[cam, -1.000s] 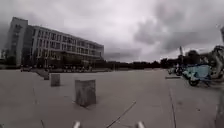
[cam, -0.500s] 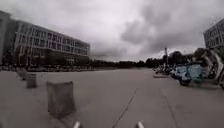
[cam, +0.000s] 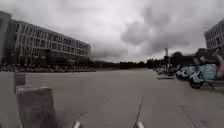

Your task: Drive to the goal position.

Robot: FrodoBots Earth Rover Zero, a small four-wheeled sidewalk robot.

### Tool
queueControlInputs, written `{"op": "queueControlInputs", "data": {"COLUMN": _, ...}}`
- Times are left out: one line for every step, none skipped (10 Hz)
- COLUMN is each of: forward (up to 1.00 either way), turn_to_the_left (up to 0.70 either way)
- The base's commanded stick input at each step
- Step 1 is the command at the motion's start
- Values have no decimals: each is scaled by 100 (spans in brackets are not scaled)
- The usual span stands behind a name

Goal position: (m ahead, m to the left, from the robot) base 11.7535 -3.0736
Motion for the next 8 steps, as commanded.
{"op": "queueControlInputs", "data": {"forward": 100, "turn_to_the_left": 0}}
{"op": "queueControlInputs", "data": {"forward": 100, "turn_to_the_left": 0}}
{"op": "queueControlInputs", "data": {"forward": 100, "turn_to_the_left": 0}}
{"op": "queueControlInputs", "data": {"forward": 100, "turn_to_the_left": 0}}
{"op": "queueControlInputs", "data": {"forward": 100, "turn_to_the_left": 0}}
{"op": "queueControlInputs", "data": {"forward": 100, "turn_to_the_left": 0}}
{"op": "queueControlInputs", "data": {"forward": 100, "turn_to_the_left": 0}}
{"op": "queueControlInputs", "data": {"forward": 100, "turn_to_the_left": 0}}
